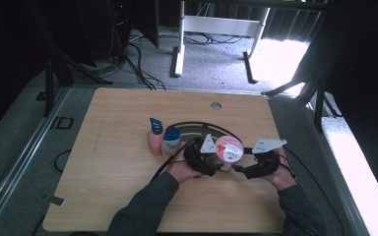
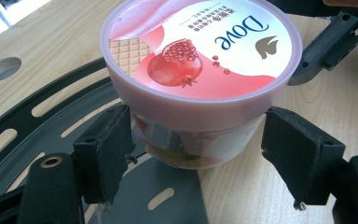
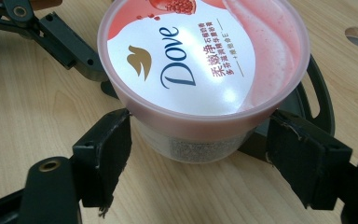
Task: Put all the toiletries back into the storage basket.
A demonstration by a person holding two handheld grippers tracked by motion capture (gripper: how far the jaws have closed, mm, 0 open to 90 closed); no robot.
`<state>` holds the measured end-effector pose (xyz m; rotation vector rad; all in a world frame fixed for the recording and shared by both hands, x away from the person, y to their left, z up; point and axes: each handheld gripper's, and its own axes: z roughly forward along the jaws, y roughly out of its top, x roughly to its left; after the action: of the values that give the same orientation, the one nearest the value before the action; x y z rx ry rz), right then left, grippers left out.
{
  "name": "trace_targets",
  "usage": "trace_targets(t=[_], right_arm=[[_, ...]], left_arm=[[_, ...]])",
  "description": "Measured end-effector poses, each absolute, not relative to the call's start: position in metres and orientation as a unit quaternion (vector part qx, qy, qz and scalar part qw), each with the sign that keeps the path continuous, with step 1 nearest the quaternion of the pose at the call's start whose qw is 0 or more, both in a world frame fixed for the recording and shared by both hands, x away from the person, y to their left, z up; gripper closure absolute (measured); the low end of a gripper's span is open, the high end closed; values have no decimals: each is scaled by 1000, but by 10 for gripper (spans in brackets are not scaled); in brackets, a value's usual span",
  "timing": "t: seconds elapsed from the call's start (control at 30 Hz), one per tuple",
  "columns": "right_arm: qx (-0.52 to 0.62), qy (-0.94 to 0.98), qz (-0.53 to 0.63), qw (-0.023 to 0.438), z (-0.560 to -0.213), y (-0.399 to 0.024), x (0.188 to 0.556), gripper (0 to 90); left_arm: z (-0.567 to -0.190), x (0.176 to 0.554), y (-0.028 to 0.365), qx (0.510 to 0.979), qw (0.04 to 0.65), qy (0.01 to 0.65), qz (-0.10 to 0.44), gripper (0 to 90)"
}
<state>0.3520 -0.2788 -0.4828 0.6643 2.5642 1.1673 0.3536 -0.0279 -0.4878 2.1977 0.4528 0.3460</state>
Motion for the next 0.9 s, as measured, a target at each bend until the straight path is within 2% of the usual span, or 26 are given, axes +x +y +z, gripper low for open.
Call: trace_targets(t=[0.9], right_arm=[[230, 885, 387, 117, -484, -279, 372, 227]], left_arm=[[-487, 369, -32, 881, 409, 184, 149, 257]])
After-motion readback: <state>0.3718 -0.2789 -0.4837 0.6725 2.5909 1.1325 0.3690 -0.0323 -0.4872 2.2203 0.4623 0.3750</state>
